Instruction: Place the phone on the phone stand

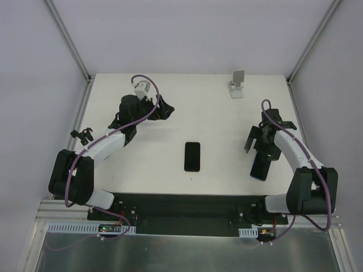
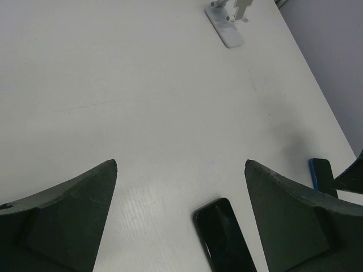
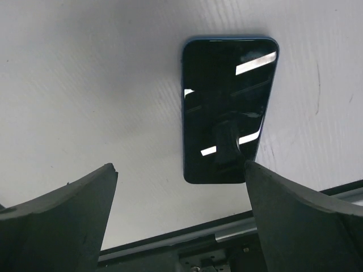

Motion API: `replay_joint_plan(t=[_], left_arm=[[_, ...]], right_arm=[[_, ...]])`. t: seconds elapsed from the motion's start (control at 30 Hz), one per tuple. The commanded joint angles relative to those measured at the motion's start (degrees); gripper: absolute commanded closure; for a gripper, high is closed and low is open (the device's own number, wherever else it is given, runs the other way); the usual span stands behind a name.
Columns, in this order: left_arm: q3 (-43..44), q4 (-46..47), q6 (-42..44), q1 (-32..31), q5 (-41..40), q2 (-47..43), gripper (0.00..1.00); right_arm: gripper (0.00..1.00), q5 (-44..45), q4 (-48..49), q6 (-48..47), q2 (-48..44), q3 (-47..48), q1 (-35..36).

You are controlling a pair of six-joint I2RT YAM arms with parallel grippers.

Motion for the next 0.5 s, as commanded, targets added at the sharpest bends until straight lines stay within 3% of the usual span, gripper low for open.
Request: replay_joint_plan(t=[0.0,0.23,0.47], left_arm=[[0.6,-0.3,2.1,-0.4,-0.8,-1.7,0.06],[0.7,-1.3,3.0,-0.3,-1.8,-1.7,0.06],[0.7,-1.2,3.1,-0.3,-1.7,-1.6,0.06]], right_arm=[[0.04,0.5,-3.5,-0.3,0.7,0.7,-2.5],[0.04,-0.2,-1.2,-6.6,5.1,-1.5,-5.7],[0.04,-5.2,1.1,-7.2,7.4,-1.7,-9.9]])
